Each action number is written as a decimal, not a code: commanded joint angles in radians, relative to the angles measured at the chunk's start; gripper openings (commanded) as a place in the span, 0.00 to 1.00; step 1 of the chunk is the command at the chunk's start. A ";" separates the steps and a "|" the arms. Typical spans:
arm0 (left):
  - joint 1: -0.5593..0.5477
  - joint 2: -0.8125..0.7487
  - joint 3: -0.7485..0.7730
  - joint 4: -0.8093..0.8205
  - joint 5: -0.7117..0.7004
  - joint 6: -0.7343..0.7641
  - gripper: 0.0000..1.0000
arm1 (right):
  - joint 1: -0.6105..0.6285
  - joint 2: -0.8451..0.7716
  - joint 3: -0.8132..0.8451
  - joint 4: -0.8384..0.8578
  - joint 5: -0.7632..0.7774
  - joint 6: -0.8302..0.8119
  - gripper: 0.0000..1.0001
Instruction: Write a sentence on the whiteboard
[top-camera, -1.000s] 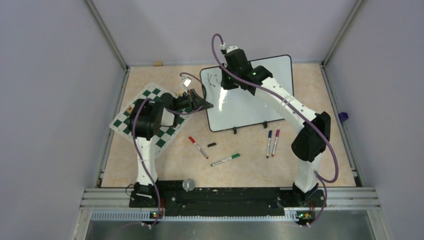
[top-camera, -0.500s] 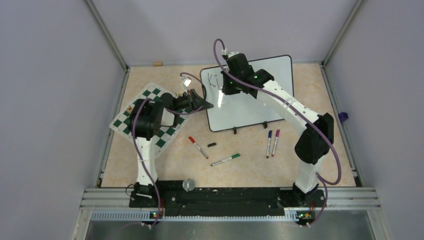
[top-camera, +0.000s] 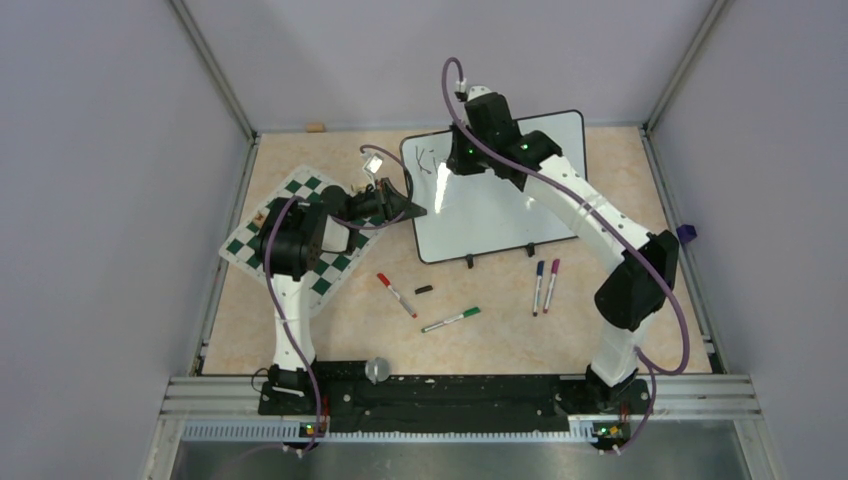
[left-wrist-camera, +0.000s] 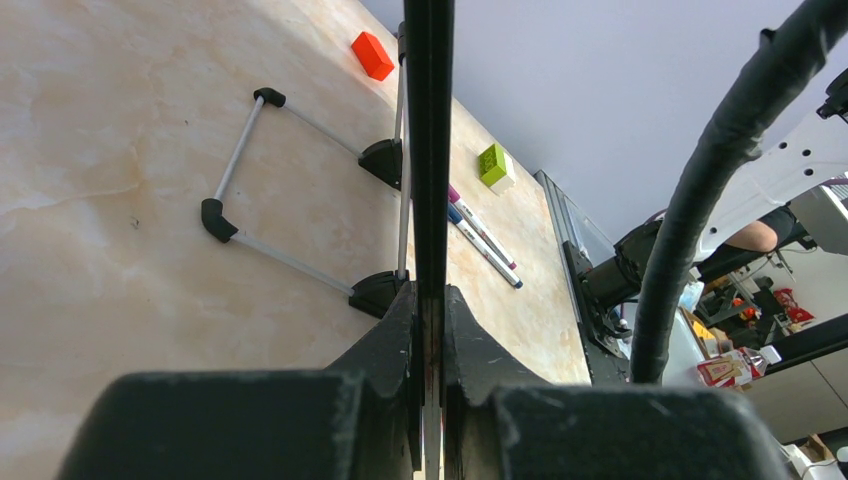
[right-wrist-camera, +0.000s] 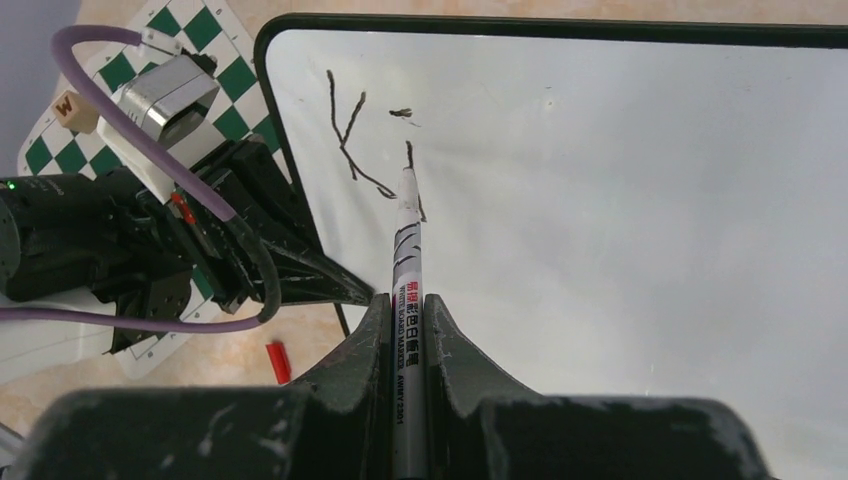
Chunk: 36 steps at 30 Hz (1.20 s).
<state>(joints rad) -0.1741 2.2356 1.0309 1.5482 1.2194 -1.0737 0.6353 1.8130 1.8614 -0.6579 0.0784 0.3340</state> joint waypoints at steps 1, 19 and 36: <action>-0.018 -0.041 -0.012 0.072 0.101 0.004 0.00 | -0.022 -0.033 0.065 0.003 0.037 0.018 0.00; -0.018 -0.045 -0.014 0.072 0.103 0.005 0.00 | -0.025 0.026 0.099 -0.010 0.012 0.002 0.00; -0.018 -0.046 -0.015 0.072 0.099 0.006 0.00 | -0.025 0.069 0.107 -0.033 0.056 -0.008 0.00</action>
<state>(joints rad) -0.1741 2.2337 1.0309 1.5433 1.2198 -1.0744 0.6167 1.8698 1.9137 -0.6922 0.1081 0.3401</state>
